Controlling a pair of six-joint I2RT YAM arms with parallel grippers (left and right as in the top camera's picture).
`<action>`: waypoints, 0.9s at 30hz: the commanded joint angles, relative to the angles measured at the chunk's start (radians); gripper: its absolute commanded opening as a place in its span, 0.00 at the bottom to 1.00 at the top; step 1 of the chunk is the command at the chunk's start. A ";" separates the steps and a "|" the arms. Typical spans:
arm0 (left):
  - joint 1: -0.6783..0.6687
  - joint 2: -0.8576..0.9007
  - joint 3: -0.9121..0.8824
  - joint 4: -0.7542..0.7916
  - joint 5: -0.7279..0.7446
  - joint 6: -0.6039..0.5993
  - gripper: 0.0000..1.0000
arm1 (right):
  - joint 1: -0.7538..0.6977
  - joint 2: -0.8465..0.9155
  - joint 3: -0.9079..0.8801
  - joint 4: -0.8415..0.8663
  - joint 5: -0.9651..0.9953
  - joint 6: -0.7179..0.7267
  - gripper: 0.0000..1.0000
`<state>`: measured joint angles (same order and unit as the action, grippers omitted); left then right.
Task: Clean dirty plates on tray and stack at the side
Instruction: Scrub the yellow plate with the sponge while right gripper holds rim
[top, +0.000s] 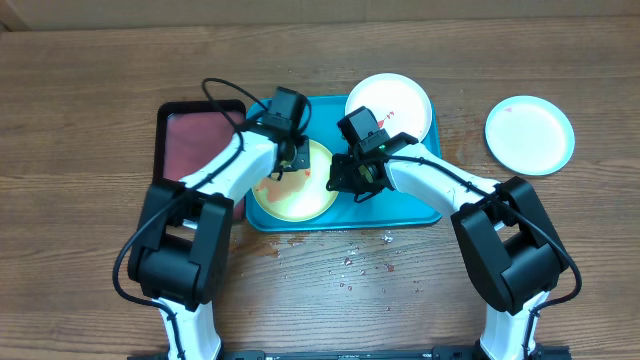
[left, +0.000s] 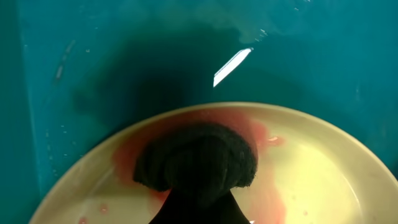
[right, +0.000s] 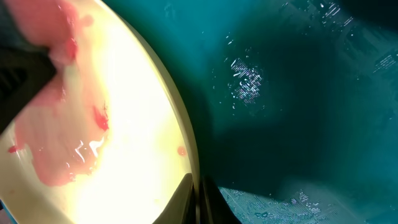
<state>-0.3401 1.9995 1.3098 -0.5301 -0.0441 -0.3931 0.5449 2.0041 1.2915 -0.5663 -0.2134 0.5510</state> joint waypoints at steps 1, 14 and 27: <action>0.048 0.027 -0.005 -0.013 0.023 -0.037 0.04 | 0.004 0.005 0.003 -0.010 -0.005 -0.002 0.04; -0.027 0.027 -0.005 -0.248 0.035 0.042 0.04 | 0.004 0.005 0.003 0.008 -0.005 0.003 0.04; -0.124 0.028 -0.005 -0.180 0.129 0.003 0.04 | 0.004 0.005 0.003 0.008 -0.005 0.003 0.04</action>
<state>-0.4362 1.9991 1.3338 -0.7227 -0.0483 -0.3752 0.5446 2.0041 1.2915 -0.5686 -0.2173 0.5499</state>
